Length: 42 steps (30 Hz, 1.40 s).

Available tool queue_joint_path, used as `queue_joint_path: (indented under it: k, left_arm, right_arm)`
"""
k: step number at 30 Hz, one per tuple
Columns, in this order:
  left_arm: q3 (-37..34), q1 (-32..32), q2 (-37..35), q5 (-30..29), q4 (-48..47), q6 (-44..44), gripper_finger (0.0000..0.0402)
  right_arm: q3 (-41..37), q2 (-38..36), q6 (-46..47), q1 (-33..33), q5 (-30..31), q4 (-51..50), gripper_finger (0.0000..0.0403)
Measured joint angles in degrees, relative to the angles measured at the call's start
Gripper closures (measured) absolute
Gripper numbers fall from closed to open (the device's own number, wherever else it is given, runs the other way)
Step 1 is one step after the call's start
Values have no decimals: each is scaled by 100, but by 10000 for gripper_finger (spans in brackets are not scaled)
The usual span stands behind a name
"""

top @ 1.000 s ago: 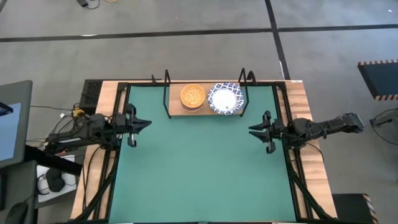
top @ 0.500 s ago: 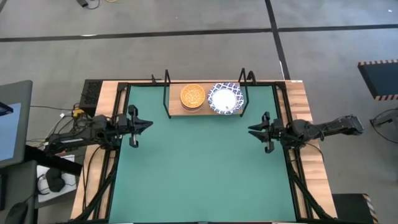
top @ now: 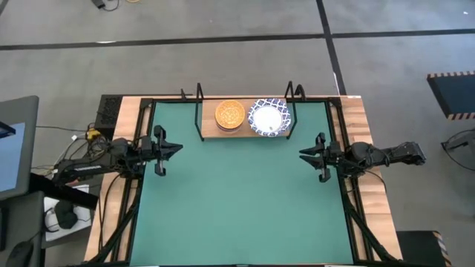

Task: Place and stack bowls onto a shelf
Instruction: Return to Home Position

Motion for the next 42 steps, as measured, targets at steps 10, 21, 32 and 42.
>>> queue_joint_path:
  k: [10, 21, 32, 42]
  left_arm:
    - [-7, -263, 15, -81, -18, 63, 402]
    - [-16, -291, 15, -118, -564, 20, 402]
    - [-16, -291, 63, -61, -1260, 22, 402]
    - [-24, -318, -9, -15, -931, 24, 402]
  right_arm:
    - [-15, 5, -147, 0, 323, 145, 287]
    - [-22, 8, 48, 0, 415, -190, 287]
    - [-26, 8, 54, 0, 411, -440, 287]
    - [-31, 3, 65, 116, 397, -491, 287]
